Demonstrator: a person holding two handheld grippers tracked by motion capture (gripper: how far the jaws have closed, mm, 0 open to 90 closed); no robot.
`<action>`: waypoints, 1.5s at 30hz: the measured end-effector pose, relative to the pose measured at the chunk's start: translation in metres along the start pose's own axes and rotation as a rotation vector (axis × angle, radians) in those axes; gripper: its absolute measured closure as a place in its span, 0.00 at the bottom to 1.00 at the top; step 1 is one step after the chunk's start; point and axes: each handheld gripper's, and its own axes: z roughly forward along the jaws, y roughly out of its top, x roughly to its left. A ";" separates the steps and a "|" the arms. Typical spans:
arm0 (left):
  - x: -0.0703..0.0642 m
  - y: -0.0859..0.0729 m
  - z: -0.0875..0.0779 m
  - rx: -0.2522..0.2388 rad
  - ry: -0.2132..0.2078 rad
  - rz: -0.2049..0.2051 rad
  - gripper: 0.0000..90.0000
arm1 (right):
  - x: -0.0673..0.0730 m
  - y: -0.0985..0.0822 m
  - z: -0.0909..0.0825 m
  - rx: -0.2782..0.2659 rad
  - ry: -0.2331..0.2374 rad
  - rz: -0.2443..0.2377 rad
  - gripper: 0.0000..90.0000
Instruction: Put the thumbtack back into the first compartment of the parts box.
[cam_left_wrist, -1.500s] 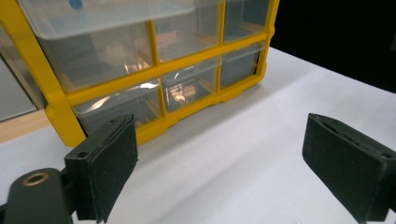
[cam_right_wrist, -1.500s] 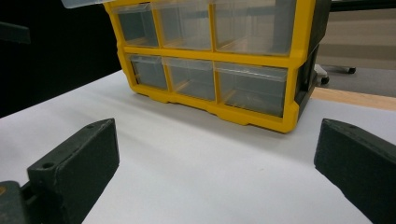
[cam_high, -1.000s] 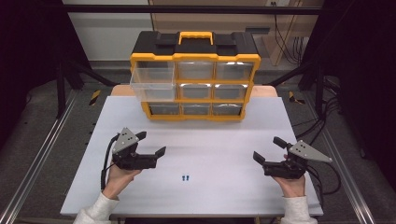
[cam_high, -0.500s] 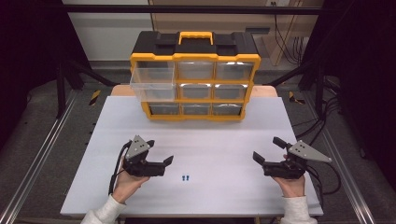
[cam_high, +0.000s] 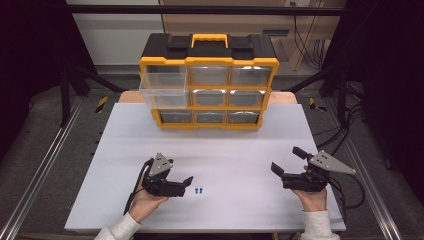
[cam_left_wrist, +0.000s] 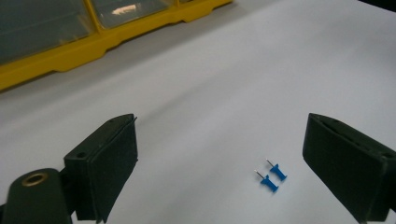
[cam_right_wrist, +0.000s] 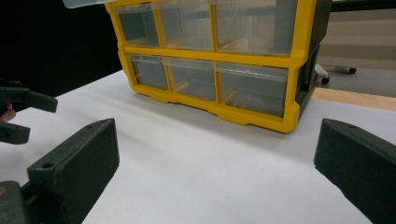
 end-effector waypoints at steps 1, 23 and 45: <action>-0.001 -0.001 0.001 0.004 -0.003 0.001 0.11 | 0.000 0.000 0.000 -0.001 -0.002 -0.006 0.01; -0.022 -0.019 0.028 0.122 -0.021 -0.030 0.24 | 0.000 0.000 -0.001 -0.003 0.002 -0.002 0.01; -0.035 -0.026 0.042 0.206 -0.023 -0.038 0.62 | 0.001 0.000 0.000 -0.005 -0.001 0.003 0.01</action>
